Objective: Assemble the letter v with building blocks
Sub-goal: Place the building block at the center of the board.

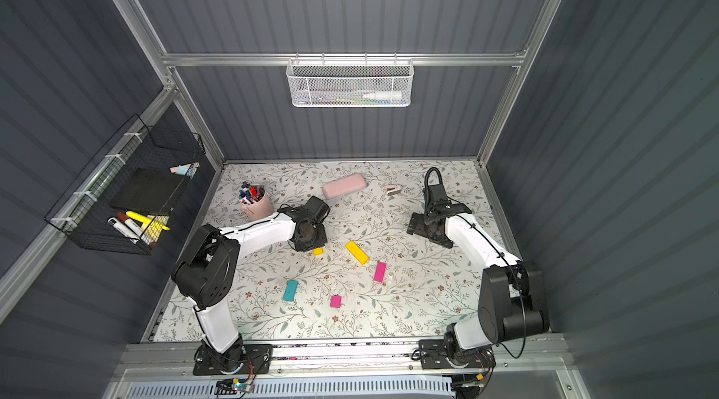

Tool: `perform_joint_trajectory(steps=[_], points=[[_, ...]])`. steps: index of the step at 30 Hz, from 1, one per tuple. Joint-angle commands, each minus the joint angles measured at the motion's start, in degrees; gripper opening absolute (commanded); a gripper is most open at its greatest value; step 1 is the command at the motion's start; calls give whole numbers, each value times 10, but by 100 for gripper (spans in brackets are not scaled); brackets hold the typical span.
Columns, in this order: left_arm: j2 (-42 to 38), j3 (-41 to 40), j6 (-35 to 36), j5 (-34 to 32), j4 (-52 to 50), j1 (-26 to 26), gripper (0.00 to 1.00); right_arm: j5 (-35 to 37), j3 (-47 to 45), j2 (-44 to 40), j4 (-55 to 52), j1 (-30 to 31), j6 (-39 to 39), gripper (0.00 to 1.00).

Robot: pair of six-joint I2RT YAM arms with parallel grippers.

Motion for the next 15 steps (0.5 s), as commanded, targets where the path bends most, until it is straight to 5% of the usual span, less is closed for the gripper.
perform_joint_trajectory(steps=[1,15], points=[[-11,-10,-28,17,11,5,11,-2,14,10,-13,6,-6,99],[10,-3,-25,22,-2,9,17,-8,24,25,-11,14,-6,99]])
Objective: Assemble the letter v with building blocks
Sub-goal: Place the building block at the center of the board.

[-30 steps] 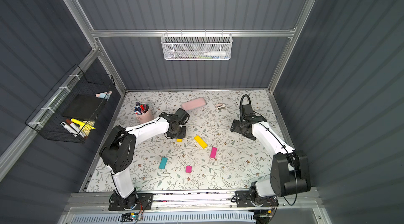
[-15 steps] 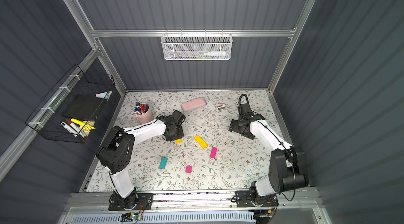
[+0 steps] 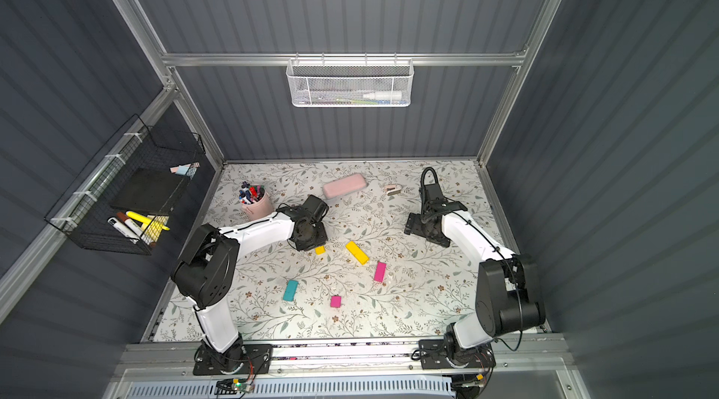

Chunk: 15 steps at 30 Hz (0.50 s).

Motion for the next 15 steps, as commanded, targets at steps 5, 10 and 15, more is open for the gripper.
perform_joint_trajectory(steps=[5,10,15], points=[[17,2,-5,-3,-18,2,31,-7,16,6,-11,6,-3,99],[25,4,-1,-7,-25,3,31,-6,16,8,-11,6,-3,99],[26,5,1,-7,-26,2,41,-7,15,8,-11,7,-3,99]])
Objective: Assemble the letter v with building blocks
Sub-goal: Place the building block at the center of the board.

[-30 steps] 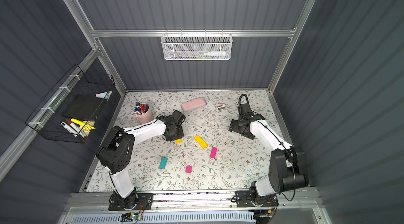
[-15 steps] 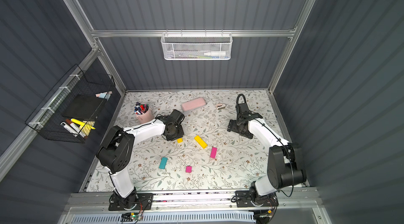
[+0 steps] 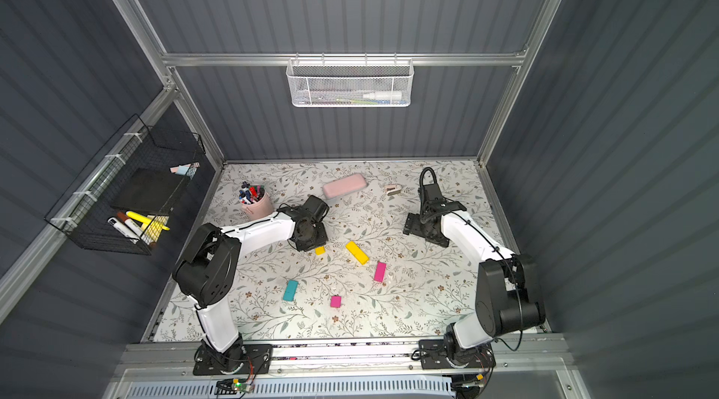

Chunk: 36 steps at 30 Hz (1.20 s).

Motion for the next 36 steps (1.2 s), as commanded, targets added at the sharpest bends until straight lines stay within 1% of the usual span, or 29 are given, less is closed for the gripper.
perform_joint_trajectory(steps=[1,2,4,10,13,16,19,20,23,28,30,32,36], points=[[19,3,2,-9,-27,2,43,-3,14,8,-11,3,-3,99],[18,4,2,-11,-29,2,45,-3,14,8,-10,3,-3,99],[17,6,4,-13,-32,2,54,-3,14,8,-11,4,-3,99],[3,12,5,-34,-31,2,60,-2,14,9,-10,5,-3,99],[-13,28,24,-54,-41,1,66,0,13,8,-9,5,-4,99],[-32,53,40,-70,-69,0,77,0,13,7,-9,6,-4,99],[-55,77,58,-96,-112,-4,93,0,13,7,-9,8,-3,99],[-65,77,68,-99,-124,-6,96,0,13,7,-9,8,-4,99],[-95,77,82,-102,-163,-7,99,1,14,7,-8,11,-3,99],[-142,72,99,-84,-238,-20,99,2,16,9,-10,15,-3,99],[-156,66,96,-93,-279,-33,99,1,16,11,-9,17,-3,99],[-175,45,88,-93,-304,-50,99,1,16,14,-9,20,-3,99],[-217,-33,66,-71,-295,-69,100,3,17,16,-9,23,-3,99]])
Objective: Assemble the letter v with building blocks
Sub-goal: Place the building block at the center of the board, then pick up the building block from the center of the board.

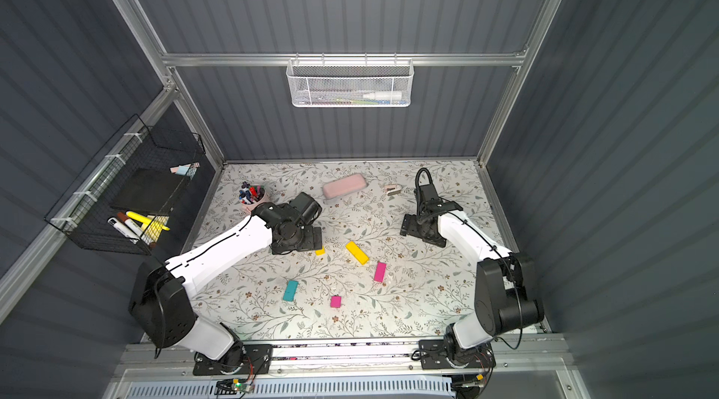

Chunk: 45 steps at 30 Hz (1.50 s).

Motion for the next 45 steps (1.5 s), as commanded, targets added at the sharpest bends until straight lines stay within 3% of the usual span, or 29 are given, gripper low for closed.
perform_joint_trajectory(steps=[1,6,15,36,45], points=[[-37,-65,-18,11,-41,-13,100,3,14,6,-10,4,-2,99],[-90,-152,-37,32,2,-15,99,4,12,1,-11,7,-3,99],[-97,-230,-46,69,54,-17,98,13,4,-5,-15,11,1,99],[-73,-284,-76,54,114,-25,93,20,14,-2,-19,18,6,99],[-58,-286,-67,54,122,-25,81,25,13,2,-21,20,7,99]])
